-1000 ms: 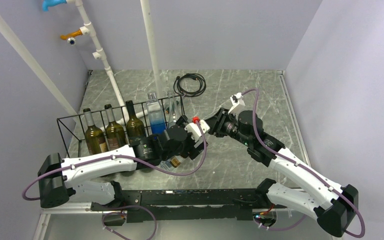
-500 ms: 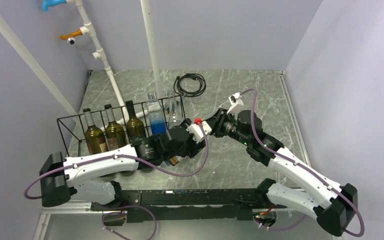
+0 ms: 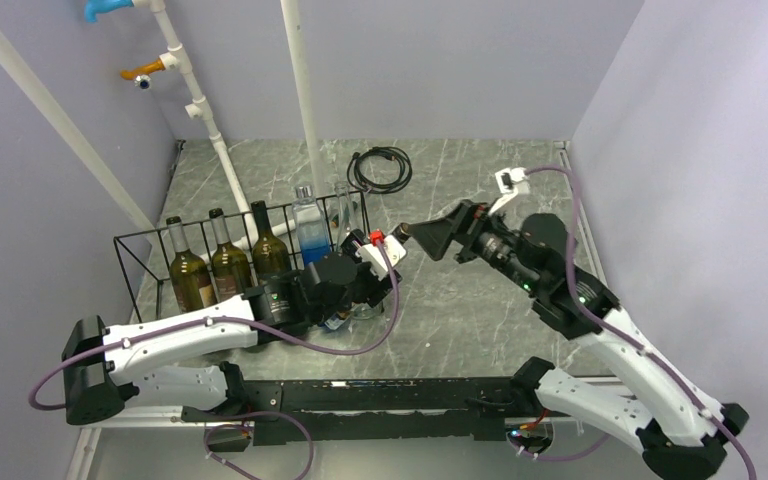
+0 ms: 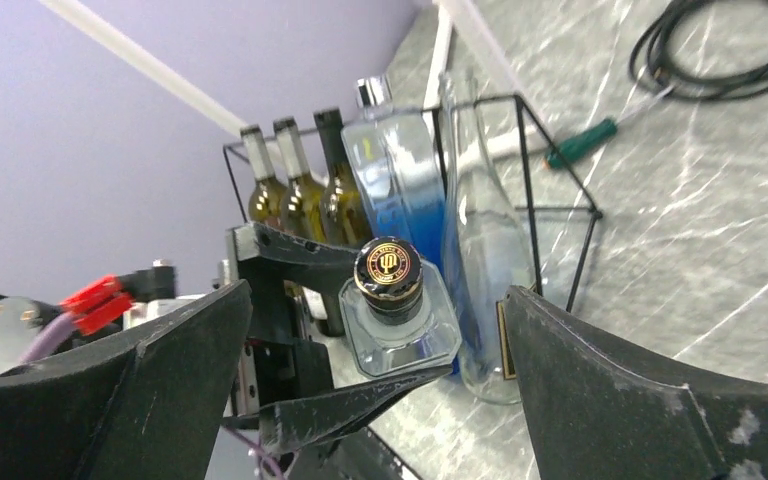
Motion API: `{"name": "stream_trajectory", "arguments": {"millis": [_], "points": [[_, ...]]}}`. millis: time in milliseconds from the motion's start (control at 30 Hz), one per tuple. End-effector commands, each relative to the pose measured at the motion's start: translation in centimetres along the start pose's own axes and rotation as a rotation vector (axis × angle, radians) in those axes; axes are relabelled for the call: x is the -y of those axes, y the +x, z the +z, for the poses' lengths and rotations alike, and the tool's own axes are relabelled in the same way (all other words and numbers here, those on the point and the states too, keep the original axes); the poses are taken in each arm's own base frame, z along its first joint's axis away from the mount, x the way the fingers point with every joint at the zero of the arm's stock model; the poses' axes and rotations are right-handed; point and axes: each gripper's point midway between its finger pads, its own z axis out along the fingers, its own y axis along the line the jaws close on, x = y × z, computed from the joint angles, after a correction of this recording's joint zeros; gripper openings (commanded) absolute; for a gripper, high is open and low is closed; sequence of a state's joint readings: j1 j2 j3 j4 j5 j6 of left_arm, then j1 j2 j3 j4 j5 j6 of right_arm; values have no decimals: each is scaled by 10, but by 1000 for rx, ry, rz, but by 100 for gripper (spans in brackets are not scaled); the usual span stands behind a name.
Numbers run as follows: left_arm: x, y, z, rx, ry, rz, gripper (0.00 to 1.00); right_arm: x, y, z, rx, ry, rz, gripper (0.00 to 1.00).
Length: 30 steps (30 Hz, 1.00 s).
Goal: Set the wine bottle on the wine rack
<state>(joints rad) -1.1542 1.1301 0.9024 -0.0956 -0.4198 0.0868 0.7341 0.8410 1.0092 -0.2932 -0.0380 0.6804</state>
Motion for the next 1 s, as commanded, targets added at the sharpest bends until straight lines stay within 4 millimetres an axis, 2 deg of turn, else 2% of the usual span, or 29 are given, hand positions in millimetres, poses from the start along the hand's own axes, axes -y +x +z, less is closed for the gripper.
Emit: {"name": "stream_trajectory", "arguments": {"millis": [0, 200, 333, 433, 533, 700, 800, 867, 967], "points": [[-29, -45, -16, 142, -96, -10, 0, 3, -40, -36, 168, 66, -63, 100], [-48, -60, -38, 191, -146, -22, 0, 13, -42, -53, 200, 103, -78, 100], [-76, -68, -58, 165, -232, -56, 0, 19, -33, -59, 169, 122, -74, 100], [-105, -61, -77, 122, -287, -104, 0, 23, -30, -62, 177, 124, -79, 100], [-138, -56, -102, 122, -339, -164, 0, 25, -30, -61, 187, 128, -91, 100], [-186, -54, -160, 123, -504, -175, 0, 23, -29, -55, 176, 112, -121, 100], [-204, -56, -192, 114, -591, -168, 0, 24, -25, -53, 160, 106, -136, 100], [-207, -56, -207, 107, -604, -159, 0, 23, -24, -54, 156, 100, -152, 100], [-220, -47, -231, 72, -696, -140, 0, 28, -21, -56, 154, 106, -187, 100]]}}
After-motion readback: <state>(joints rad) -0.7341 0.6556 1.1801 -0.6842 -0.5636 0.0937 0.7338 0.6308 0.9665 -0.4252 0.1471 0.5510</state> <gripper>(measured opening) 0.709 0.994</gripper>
